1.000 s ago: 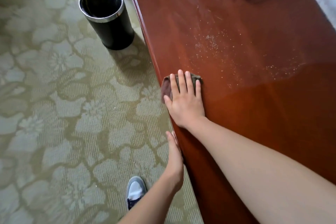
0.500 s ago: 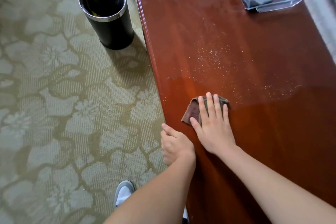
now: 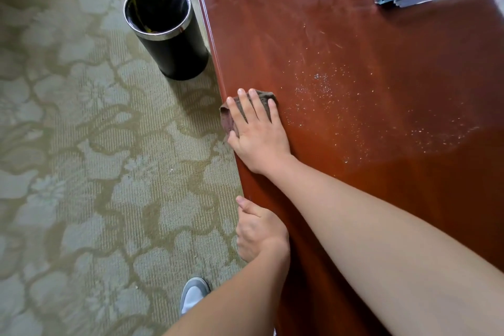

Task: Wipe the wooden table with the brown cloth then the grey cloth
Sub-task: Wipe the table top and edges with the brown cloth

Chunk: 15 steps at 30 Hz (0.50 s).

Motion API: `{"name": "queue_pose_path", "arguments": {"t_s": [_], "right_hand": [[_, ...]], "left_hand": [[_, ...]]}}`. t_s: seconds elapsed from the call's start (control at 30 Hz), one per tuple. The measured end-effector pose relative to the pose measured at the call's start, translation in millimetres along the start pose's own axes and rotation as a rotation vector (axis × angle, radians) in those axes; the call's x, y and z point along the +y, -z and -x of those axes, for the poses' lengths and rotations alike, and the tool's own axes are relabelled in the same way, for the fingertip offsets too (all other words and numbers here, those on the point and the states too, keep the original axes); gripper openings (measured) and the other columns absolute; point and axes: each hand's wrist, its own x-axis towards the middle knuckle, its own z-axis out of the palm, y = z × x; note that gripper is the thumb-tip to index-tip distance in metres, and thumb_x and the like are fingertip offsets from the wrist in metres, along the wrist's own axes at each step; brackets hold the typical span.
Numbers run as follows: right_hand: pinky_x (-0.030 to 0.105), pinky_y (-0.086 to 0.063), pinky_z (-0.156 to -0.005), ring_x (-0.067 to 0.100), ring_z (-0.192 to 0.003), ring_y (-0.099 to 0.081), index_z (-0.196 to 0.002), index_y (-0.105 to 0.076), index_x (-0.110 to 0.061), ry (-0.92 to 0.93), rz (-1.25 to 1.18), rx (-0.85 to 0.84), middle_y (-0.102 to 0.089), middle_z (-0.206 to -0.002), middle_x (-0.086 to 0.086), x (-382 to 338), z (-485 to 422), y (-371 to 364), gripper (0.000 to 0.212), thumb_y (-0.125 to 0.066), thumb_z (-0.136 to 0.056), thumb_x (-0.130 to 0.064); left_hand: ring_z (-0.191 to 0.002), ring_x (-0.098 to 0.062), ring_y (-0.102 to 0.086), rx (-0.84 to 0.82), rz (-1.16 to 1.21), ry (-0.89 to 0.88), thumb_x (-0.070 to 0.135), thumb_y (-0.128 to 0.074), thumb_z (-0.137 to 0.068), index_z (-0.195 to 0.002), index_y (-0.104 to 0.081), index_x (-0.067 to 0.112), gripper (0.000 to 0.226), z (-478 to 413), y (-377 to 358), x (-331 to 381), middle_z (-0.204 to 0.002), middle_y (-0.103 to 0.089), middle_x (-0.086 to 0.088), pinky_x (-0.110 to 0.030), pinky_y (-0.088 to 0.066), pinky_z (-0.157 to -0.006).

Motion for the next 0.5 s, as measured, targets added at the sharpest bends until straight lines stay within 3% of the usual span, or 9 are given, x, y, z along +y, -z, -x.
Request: {"name": "queue_pose_path", "arguments": {"t_s": [0.27, 0.4, 0.5], "right_hand": [[0.054, -0.008, -0.130, 0.024, -0.162, 0.005, -0.168, -0.011, -0.020, 0.027, 0.000, -0.015, -0.002, -0.176, 0.007, 37.6, 84.1, -13.3, 0.078, -0.030, -0.103, -0.058], [0.054, -0.006, -0.130, 0.022, -0.162, 0.010, -0.168, -0.006, -0.022, 0.017, 0.061, -0.074, 0.002, -0.176, 0.005, 48.8, 125.9, -18.3, 0.076, -0.020, -0.106, -0.064], [0.054, -0.001, -0.129, 0.024, -0.162, 0.012, -0.168, -0.008, -0.022, -0.028, 0.056, -0.067, 0.003, -0.176, 0.006, 28.7, 109.2, -19.1, 0.078, -0.019, -0.104, -0.066]], "left_hand": [[-0.117, -0.046, -0.063, -0.022, 0.000, 0.007, 0.056, -0.011, -0.106, -0.140, -0.065, 0.024, 0.071, 3.3, 4.7, 1.5, -0.128, -0.069, -0.023, -0.049, -0.043, -0.101], [-0.119, -0.045, -0.062, -0.054, 0.022, 0.018, 0.056, -0.011, -0.106, -0.144, -0.061, 0.030, 0.067, 3.0, 6.0, 3.4, -0.134, -0.068, -0.017, -0.049, -0.043, -0.102], [-0.121, -0.043, -0.062, -0.075, 0.009, 0.007, 0.054, -0.011, -0.106, -0.144, -0.060, 0.030, 0.067, 1.0, 6.8, 2.2, -0.137, -0.067, -0.014, -0.048, -0.043, -0.102]]}}
